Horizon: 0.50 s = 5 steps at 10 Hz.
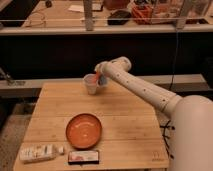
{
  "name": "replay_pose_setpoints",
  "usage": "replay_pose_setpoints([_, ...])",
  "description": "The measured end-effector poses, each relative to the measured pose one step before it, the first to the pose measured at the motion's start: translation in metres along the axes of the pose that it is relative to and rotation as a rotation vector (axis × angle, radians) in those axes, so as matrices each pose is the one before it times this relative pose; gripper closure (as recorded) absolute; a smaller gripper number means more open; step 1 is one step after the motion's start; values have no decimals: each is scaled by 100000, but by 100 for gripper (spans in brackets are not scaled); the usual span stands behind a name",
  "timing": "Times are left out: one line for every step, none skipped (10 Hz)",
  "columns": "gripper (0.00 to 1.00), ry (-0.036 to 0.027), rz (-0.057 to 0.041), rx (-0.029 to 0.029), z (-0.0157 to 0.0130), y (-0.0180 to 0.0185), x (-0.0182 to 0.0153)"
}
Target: Place the pepper in the ceramic cup
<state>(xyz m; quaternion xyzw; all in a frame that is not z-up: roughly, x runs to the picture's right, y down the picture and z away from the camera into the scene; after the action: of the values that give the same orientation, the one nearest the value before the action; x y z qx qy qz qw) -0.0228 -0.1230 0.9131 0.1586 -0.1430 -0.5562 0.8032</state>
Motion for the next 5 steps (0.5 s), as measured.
replay_pose_setpoints([67,-1902,-1249,72,236,-116,-293])
replay_pose_setpoints([57,-1801,-775,6,225,23,-317])
replay_pose_setpoints([45,-1696,-772,-37,226,25,-295])
replay_pose_setpoints([36,-1182,-607,55,147,-68,-186])
replay_pose_setpoints([27,-959,-524,104,157,-74,-168])
